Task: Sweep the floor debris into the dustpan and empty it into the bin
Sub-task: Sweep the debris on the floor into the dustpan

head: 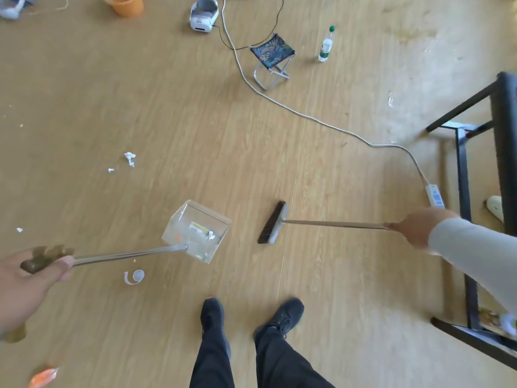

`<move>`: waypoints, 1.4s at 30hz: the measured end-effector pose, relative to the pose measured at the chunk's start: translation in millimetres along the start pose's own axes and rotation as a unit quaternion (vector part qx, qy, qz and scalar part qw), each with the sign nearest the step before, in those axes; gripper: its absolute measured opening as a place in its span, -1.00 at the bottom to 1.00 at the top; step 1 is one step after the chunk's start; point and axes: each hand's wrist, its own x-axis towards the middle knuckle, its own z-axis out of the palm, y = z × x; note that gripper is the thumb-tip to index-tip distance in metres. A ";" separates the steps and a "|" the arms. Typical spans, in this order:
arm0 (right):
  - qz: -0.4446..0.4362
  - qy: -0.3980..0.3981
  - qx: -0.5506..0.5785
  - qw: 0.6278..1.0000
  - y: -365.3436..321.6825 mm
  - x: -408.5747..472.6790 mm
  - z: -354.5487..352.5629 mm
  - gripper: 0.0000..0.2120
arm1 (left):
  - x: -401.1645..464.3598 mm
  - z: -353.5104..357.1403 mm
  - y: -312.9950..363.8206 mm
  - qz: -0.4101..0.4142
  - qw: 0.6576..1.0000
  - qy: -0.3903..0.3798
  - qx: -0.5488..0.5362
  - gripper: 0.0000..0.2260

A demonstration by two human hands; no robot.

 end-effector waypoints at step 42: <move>0.160 -0.096 0.728 0.659 -126.4 -144.9 87.2 -0.74 | -31.4 149.6 330.6 0.329 0.854 -0.252 0.315 -0.79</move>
